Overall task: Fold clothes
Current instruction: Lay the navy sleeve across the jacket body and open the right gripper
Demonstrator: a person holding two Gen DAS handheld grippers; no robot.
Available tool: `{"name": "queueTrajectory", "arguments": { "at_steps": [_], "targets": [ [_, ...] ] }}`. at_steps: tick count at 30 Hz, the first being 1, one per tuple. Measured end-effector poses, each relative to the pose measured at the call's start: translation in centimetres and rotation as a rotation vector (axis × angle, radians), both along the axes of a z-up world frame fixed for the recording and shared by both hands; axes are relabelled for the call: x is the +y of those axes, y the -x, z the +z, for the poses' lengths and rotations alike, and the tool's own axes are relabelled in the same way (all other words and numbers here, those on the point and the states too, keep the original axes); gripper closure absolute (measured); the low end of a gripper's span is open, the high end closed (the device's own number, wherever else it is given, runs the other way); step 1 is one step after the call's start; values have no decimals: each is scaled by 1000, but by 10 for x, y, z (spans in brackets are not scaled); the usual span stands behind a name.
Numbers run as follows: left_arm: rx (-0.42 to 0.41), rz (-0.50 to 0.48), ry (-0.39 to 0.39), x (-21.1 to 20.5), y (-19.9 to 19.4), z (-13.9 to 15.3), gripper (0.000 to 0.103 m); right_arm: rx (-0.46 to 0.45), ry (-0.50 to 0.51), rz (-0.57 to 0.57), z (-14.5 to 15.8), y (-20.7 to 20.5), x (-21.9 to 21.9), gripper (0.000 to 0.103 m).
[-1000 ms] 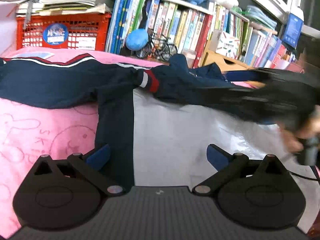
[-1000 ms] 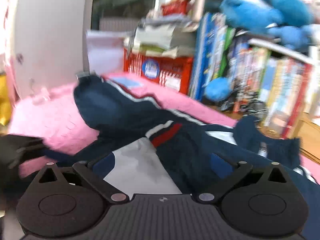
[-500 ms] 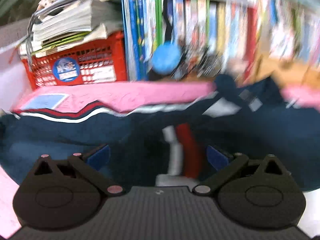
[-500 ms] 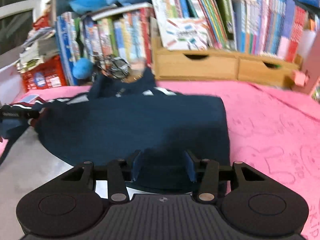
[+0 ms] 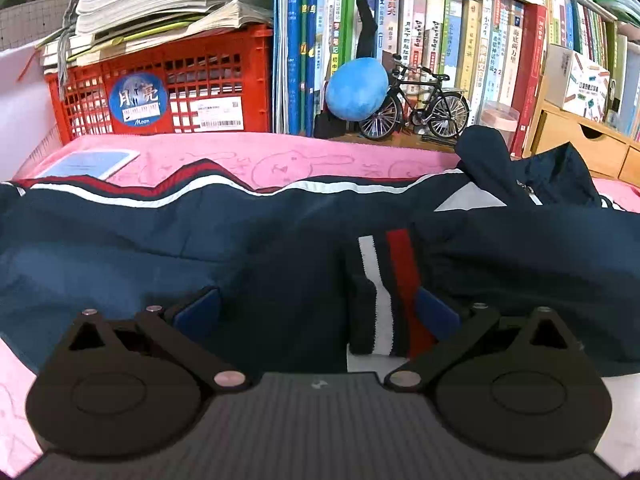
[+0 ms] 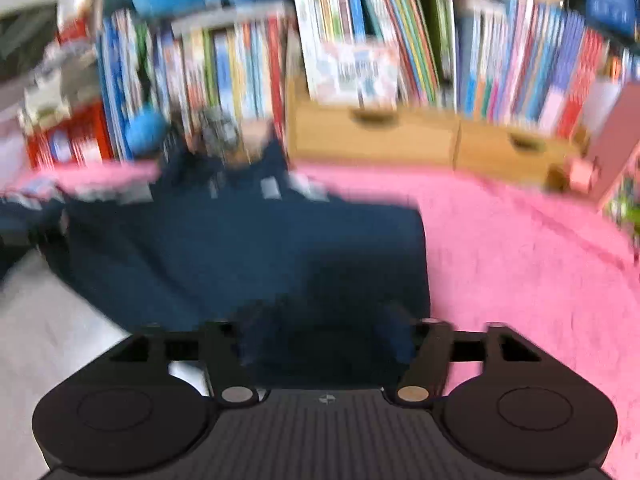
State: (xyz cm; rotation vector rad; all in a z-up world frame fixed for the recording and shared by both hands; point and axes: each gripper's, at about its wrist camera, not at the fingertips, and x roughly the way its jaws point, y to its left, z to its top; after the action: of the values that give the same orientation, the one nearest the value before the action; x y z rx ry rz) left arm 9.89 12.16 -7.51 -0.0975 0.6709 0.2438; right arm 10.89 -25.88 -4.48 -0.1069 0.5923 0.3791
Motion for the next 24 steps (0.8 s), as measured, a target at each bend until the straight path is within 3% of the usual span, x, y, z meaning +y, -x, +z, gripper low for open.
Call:
{"name": "queueTrajectory", "arguments": {
  "at_steps": [1,2,5,9,11,13,15,17,21,24],
  "targets": [
    [0,0,0,0,0,0,0,-29,4,18,5,-5,10,13],
    [0,0,-2,-1,0,0,0,-45,20,32,7,-12,23,12],
    [1,0,12,1,0,0,0,-52,81,52,-1,-42,63,12],
    [3,2,18,2,-1,-1,0,11,119,38,-25,-80,99,12],
    [4,3,15,2,-1,-1,0,40,120,29,-38,-92,106,11],
    [5,4,15,2,-2,-1,0,52,122,13,-50,-100,106,0],
    [5,5,15,2,-2,-1,0,97,48,-20,-55,-112,97,0],
    [5,5,15,2,-2,-1,0,119,35,-56,-50,-110,95,1],
    [6,5,16,2,-2,-1,0,39,-18,193,-29,-63,117,1],
    [6,3,15,2,-2,-1,0,31,10,305,-26,-38,141,0]
  ]
}}
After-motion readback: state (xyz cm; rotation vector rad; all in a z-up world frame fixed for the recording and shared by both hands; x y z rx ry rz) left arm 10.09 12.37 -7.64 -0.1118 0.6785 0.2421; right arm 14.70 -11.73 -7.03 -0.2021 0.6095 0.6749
